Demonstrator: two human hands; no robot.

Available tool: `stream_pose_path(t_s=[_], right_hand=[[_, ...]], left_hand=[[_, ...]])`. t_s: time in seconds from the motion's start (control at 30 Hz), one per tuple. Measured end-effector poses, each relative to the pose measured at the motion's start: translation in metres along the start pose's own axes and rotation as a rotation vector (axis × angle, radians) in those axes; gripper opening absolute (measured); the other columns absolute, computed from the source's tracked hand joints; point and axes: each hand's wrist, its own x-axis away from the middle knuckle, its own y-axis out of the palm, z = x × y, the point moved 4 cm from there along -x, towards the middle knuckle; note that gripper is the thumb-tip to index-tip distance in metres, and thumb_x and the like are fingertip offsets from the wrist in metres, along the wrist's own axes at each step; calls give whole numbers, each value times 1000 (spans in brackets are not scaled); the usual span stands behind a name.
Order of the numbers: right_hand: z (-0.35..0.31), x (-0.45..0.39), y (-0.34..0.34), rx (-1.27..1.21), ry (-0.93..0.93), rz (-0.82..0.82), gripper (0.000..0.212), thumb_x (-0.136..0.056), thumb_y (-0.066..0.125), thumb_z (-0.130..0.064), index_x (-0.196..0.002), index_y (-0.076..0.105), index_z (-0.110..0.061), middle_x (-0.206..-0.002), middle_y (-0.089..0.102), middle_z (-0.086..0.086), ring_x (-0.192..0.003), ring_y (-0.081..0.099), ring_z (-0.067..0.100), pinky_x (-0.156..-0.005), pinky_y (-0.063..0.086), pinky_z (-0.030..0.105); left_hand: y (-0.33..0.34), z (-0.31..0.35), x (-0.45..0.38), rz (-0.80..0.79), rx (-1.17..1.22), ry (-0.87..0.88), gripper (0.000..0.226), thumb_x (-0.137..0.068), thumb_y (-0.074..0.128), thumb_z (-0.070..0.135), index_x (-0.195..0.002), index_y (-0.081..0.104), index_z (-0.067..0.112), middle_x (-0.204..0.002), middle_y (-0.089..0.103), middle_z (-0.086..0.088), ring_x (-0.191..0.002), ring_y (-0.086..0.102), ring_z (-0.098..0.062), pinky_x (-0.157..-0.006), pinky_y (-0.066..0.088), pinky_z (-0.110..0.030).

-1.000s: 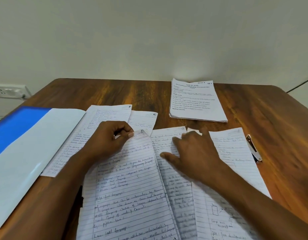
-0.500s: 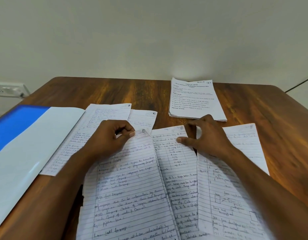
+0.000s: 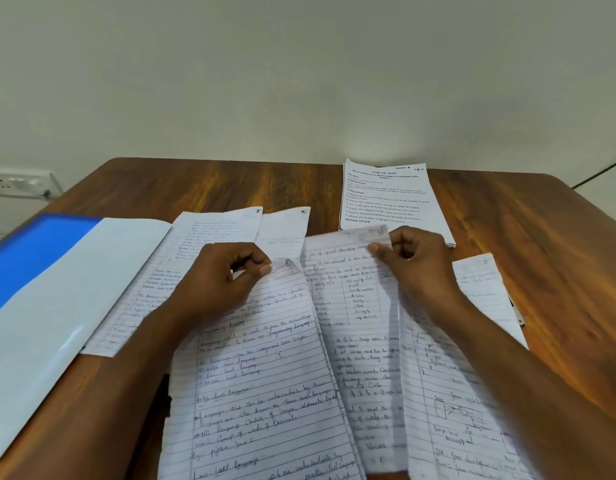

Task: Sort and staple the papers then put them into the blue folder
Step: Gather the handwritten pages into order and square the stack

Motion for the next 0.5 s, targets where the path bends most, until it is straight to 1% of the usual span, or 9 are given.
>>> stream_pose_path(t_s=[0.07,0.13,0.2,0.23,0.3,0.33,0.4,0.47,0.5], right_hand=[[2,-4,-9,-89,2,70,12,-87,85,-23,-82,75,-18,-82,76,14,-85,76,37,-84,62,59],[1,-5,-16,-231,46,120,15,-87,84,-16,-77,75,-21,-84,78,10,-89,78,31,-90,61,56],[6,-6,-21,-369,115,179,17,-87,83,-9,-77,71,-17,-95,80,13,-97,78,30,-94,60,56],[9,-8,-24,-416,146,205,16,-86,83,-8,-78,71,-13,-100,80,15,-100,77,32,-95,59,56],[14,-11,-29,-454,186,242,11,-86,84,-11,-82,75,-14,-107,80,11,-102,77,30,-95,59,56],[14,-11,-32,-445,200,259,8,-86,84,-14,-86,76,-15,-107,80,9,-101,77,28,-94,60,53],[12,-11,-38,-444,209,312,13,-88,83,-17,-97,75,-10,-104,81,7,-98,78,26,-88,62,45],[6,-10,-43,-498,196,397,12,-91,79,-16,-99,74,-8,-100,81,7,-92,79,23,-80,64,37],[3,-8,-47,-505,187,447,10,-92,78,-17,-97,73,-10,-98,81,5,-89,79,19,-76,64,34]], left_hand=[[0,1,-1,15,8,0,8,-97,74,20,-94,78,27,-86,76,17,-86,71,-5,-74,48,-13],[0,1,0,19,9,-5,7,-97,74,23,-95,78,27,-87,76,17,-87,71,-5,-74,48,-14],[1,1,1,16,3,-11,6,-97,73,24,-96,78,28,-87,75,18,-87,70,-4,-73,48,-13],[1,0,1,17,4,-13,7,-97,73,23,-95,78,28,-87,75,18,-86,70,-4,-73,47,-11],[0,0,1,24,9,-7,8,-97,73,22,-94,78,28,-85,75,17,-85,70,-4,-71,45,-6],[0,1,1,27,8,-3,8,-97,73,21,-94,78,27,-85,75,17,-84,70,-4,-71,45,-6],[0,1,0,32,-2,5,7,-97,74,20,-95,79,25,-84,75,17,-83,69,-4,-70,45,-4],[-1,2,0,36,1,6,7,-97,74,19,-95,79,24,-83,75,16,-82,69,-4,-69,45,-4],[-1,2,0,37,6,3,7,-97,74,19,-95,79,24,-83,75,15,-82,69,-5,-70,45,-5]])
